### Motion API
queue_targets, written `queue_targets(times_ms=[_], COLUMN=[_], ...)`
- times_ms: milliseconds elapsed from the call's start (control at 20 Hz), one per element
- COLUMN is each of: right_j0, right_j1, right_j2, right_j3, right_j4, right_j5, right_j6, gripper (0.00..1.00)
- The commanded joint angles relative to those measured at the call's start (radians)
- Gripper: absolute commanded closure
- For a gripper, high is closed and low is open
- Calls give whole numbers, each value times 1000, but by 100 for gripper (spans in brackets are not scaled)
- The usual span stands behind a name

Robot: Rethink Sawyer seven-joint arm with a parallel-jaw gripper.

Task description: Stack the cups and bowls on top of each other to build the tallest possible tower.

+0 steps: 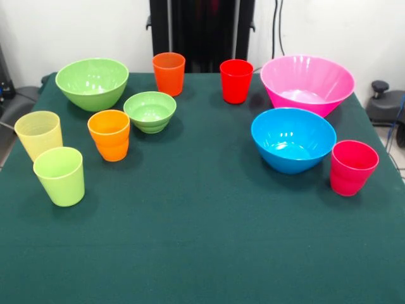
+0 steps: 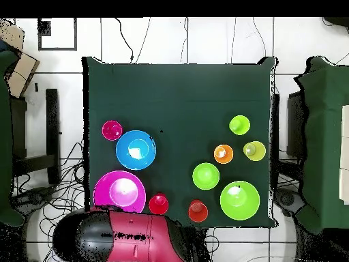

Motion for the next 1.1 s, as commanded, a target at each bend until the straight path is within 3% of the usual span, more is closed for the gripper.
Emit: queue_targets(times_ms=[50,1100], right_j0=[-33,-62], right_j1=[31,216], right_j2=[22,61], right_j3=[-15,23], right_j4=[-3,-15], right_j5=[52,-192], right_j6=[109,121], gripper=[0,0])
